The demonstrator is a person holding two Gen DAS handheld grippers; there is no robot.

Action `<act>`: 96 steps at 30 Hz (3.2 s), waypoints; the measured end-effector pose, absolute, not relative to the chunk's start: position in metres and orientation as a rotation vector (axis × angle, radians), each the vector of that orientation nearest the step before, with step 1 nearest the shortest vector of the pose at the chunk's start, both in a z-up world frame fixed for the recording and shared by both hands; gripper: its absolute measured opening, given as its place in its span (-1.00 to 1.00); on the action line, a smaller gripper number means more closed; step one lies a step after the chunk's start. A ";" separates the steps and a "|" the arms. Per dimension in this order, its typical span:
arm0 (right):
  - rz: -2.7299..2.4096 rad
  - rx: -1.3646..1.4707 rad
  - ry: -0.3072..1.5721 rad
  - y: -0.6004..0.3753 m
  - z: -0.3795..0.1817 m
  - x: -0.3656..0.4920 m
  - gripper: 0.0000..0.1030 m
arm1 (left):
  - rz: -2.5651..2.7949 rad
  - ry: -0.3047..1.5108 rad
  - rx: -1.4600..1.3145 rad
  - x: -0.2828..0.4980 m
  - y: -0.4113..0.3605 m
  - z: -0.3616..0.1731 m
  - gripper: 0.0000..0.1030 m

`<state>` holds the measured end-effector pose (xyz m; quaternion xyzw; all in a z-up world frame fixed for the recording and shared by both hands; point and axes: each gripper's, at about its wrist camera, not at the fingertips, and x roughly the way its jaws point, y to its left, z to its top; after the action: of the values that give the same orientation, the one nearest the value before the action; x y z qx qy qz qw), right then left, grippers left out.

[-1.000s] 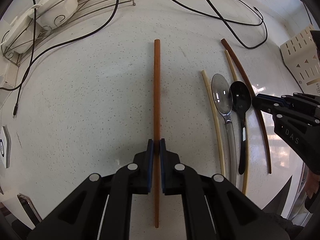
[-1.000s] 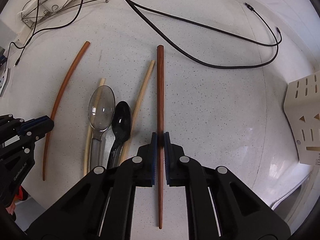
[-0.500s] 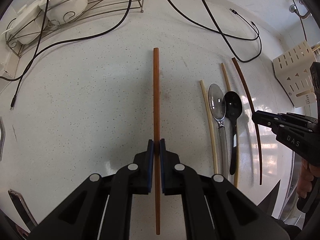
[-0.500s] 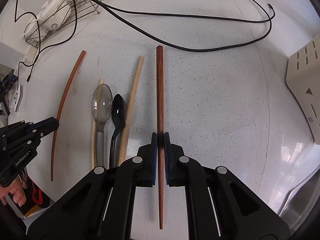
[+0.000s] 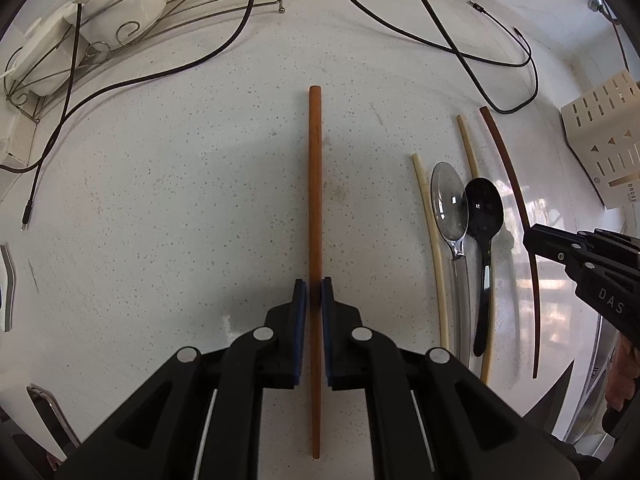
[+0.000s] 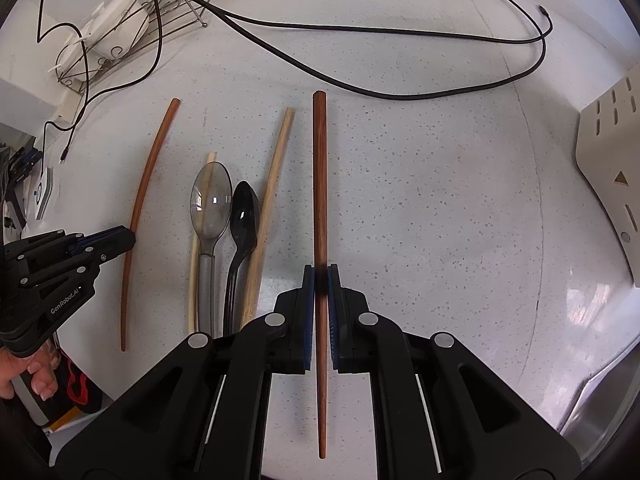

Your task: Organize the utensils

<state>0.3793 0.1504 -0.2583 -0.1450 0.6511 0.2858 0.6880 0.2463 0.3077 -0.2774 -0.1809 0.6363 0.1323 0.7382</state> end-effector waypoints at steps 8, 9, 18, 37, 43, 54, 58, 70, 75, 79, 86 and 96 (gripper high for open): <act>0.651 -0.310 1.456 0.148 -0.257 0.378 -0.89 | 0.318 1.429 -0.336 0.268 0.310 -0.282 -0.39; 0.653 -0.307 1.454 0.148 -0.257 0.378 -0.89 | 0.319 1.430 -0.322 0.270 0.309 -0.282 -0.37; 0.655 -0.291 1.448 0.142 -0.252 0.380 -0.89 | 0.292 1.489 -0.252 0.295 0.294 -0.285 -0.80; 0.674 -0.146 1.361 0.113 -0.225 0.384 -0.89 | 0.257 1.336 -0.279 0.274 0.276 -0.237 -0.88; 0.662 -0.095 1.305 0.099 -0.204 0.385 -0.89 | 0.234 1.177 -0.319 0.260 0.275 -0.200 -0.88; 0.614 -0.040 1.149 0.063 -0.156 0.387 -0.89 | 0.169 0.977 -0.277 0.259 0.247 -0.152 -0.88; 0.564 -0.051 1.067 0.050 -0.139 0.389 -0.89 | 0.141 0.893 -0.227 0.271 0.230 -0.133 -0.88; 0.464 0.009 0.860 0.003 -0.088 0.402 -0.89 | 0.020 0.696 -0.167 0.313 0.180 -0.085 -0.88; 0.438 0.045 0.789 -0.018 -0.070 0.407 -0.89 | -0.031 0.637 -0.145 0.331 0.159 -0.074 -0.88; 0.412 0.053 0.719 -0.034 -0.058 0.409 -0.89 | -0.062 0.618 -0.127 0.348 0.143 -0.067 -0.88; 0.339 0.103 0.591 -0.076 -0.042 0.421 -0.89 | -0.097 0.543 -0.119 0.374 0.122 -0.055 -0.88; 0.259 0.145 0.448 -0.132 -0.035 0.443 -0.89 | -0.152 0.405 -0.126 0.404 0.097 -0.032 -0.88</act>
<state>0.4434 -0.1316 -0.0349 0.0715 0.2211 0.1279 0.9642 0.4043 0.0971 -0.0323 -0.0623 0.2007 -0.0754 0.9748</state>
